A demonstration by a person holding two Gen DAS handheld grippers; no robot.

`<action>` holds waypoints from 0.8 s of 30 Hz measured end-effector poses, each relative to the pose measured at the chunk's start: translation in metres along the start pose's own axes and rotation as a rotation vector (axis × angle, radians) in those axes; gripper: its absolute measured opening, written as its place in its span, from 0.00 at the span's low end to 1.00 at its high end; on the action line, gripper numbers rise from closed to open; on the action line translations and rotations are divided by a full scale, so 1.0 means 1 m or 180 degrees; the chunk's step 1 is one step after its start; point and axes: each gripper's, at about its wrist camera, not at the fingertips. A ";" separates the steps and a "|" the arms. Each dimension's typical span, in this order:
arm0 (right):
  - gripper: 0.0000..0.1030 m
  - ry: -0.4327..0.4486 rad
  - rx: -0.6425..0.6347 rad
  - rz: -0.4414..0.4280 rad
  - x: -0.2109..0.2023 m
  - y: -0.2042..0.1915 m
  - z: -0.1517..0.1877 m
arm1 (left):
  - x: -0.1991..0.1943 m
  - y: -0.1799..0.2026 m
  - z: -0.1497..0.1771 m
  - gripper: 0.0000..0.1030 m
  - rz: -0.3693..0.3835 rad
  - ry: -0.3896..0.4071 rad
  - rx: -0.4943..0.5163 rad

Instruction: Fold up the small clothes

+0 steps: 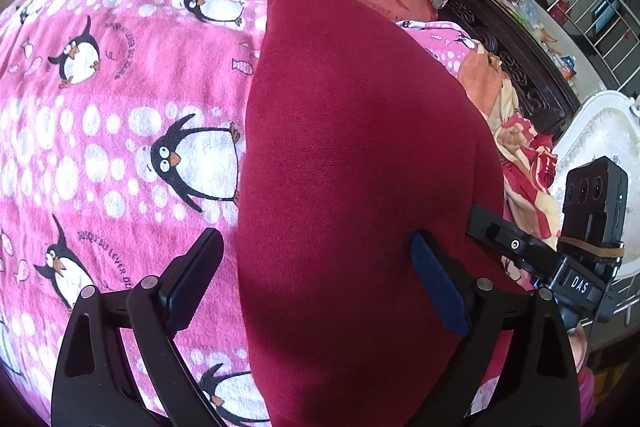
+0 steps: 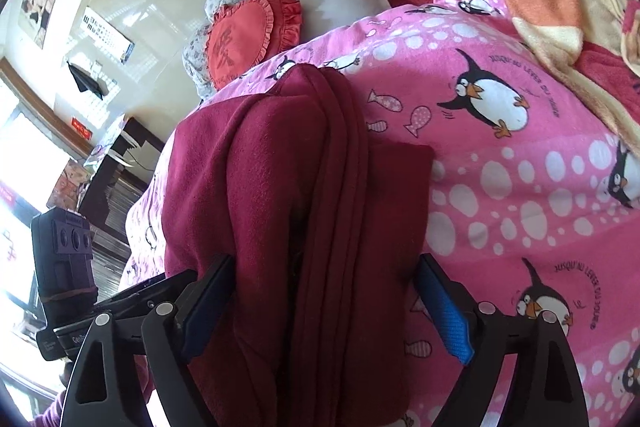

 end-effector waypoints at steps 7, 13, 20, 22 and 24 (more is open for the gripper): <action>0.93 0.0005 -0.0101 -0.0006 0.007 -0.002 0.000 | 0.008 0.001 0.000 0.96 0.0038 0.0025 0.0000; 0.98 -0.0013 -0.0078 -0.0028 0.014 0.004 -0.002 | 0.016 0.004 -0.002 0.99 -0.0001 -0.0017 0.0007; 0.90 0.0119 -0.0087 -0.0007 0.010 0.004 0.002 | 0.022 0.005 -0.003 1.00 0.0008 -0.0028 -0.0005; 0.83 0.0189 -0.0196 0.0040 0.005 -0.002 0.004 | 0.021 0.007 -0.001 0.93 0.0034 0.0006 0.0033; 0.72 0.0241 -0.0255 0.0055 -0.002 -0.007 0.004 | 0.017 0.011 -0.001 0.77 0.0168 0.0032 0.0074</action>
Point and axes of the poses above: each gripper's, at about its wrist camera, not at the fingertips, and x roughly the way its jaws point, y to its right, z to its underside, and after that the axes turned 9 degrees about y, right-handed
